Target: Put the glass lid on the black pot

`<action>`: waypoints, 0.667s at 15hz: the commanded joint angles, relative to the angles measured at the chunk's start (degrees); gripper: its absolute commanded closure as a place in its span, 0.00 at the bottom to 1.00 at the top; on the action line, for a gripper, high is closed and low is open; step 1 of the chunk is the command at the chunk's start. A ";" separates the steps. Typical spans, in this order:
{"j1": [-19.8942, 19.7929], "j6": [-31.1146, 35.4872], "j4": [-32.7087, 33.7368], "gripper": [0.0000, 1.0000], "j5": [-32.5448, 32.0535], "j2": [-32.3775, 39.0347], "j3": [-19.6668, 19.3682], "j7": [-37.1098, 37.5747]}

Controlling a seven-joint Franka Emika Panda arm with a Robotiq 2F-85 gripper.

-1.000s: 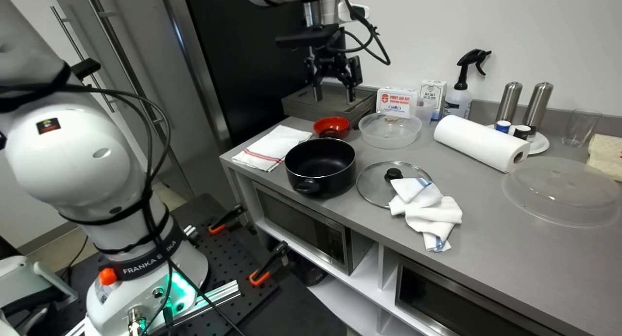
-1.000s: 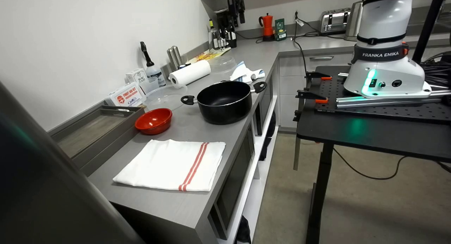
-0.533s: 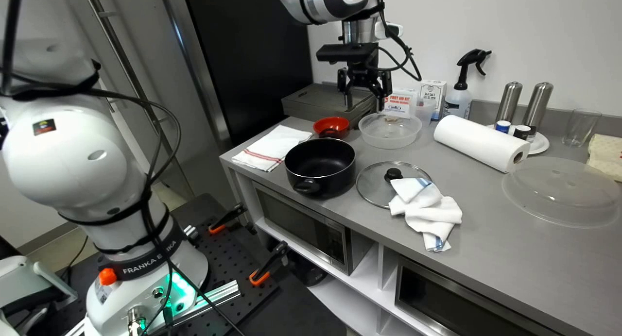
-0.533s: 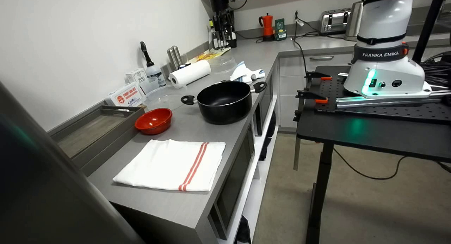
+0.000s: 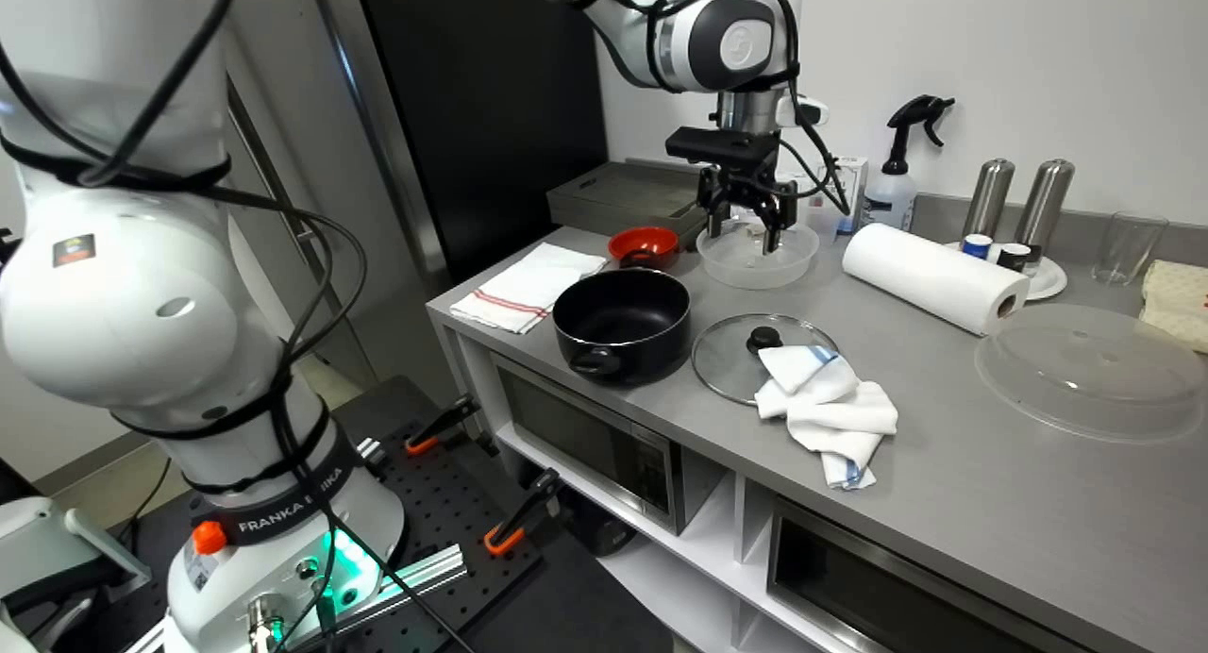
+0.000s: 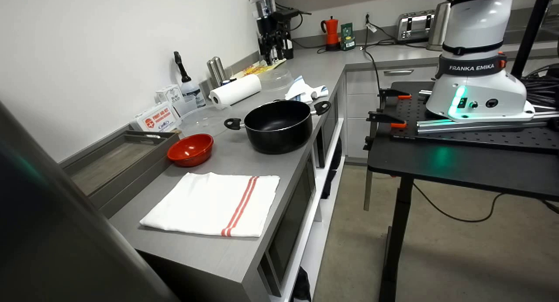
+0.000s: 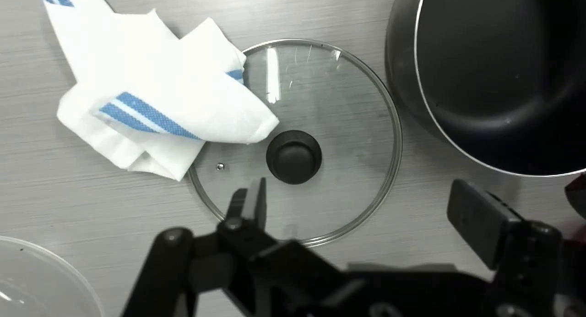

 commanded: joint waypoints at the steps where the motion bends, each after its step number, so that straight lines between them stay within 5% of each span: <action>1: -1.54 1.15 5.19 0.00 1.85 5.66 0.73 -1.03; 10: -2.77 5.06 9.61 0.00 2.18 13.93 2.04 -0.95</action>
